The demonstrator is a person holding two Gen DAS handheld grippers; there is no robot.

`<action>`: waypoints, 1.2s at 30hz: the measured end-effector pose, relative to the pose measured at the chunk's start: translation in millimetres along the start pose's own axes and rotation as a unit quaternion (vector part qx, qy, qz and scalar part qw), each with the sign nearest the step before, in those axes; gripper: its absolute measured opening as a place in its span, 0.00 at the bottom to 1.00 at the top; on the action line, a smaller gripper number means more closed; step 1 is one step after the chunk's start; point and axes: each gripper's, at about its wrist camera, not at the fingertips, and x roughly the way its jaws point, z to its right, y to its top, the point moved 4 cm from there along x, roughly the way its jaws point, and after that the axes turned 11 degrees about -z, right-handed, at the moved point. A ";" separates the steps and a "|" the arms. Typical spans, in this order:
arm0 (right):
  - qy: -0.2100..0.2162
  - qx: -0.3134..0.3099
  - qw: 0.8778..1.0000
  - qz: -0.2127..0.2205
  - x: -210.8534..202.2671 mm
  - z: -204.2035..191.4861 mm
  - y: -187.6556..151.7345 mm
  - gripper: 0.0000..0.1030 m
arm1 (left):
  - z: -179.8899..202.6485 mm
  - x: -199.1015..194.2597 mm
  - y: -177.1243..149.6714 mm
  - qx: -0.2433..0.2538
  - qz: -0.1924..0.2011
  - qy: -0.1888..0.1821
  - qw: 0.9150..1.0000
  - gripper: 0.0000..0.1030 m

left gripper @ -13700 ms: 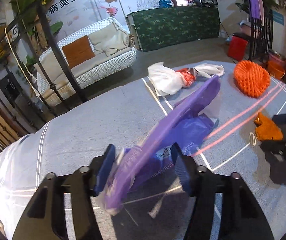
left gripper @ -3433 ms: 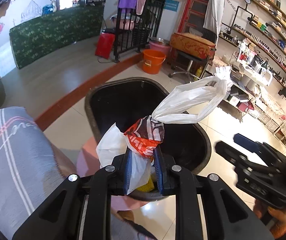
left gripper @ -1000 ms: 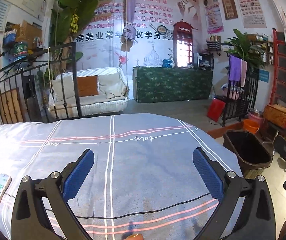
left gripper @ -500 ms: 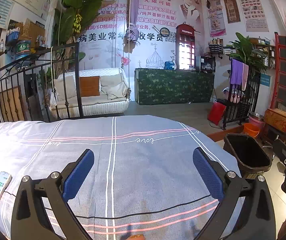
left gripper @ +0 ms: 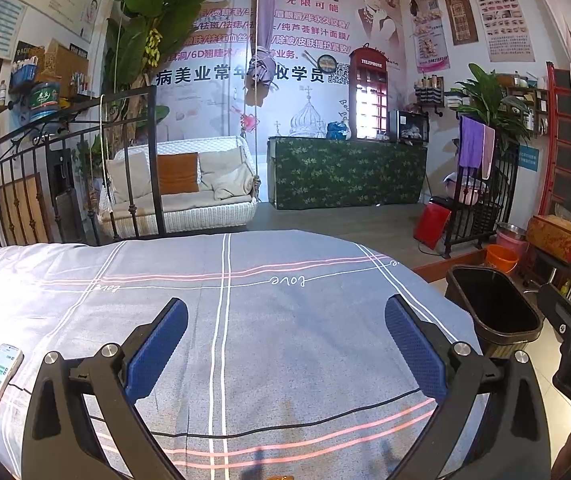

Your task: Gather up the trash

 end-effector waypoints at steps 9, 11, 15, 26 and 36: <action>0.000 0.001 1.000 -0.001 0.9 -0.2 -1.6 0.95 | 0.4 0.3 0.1 0.001 0.000 0.001 1.000 0.95; 0.000 0.002 1.000 0.000 0.5 0.2 -1.2 0.95 | 0.7 0.1 0.1 0.000 0.000 0.001 1.000 0.95; 0.000 0.002 1.000 -0.001 1.4 -0.8 -1.7 0.95 | 0.6 -0.3 0.2 0.000 0.001 0.001 1.000 0.95; 0.000 0.002 1.000 -0.002 1.1 -2.8 -2.1 0.95 | 0.3 -0.3 0.2 0.000 0.001 0.000 1.000 0.95; 0.001 0.003 1.000 -0.002 0.9 -3.1 -2.3 0.95 | 1.7 -1.0 -0.5 0.001 0.001 0.000 1.000 0.95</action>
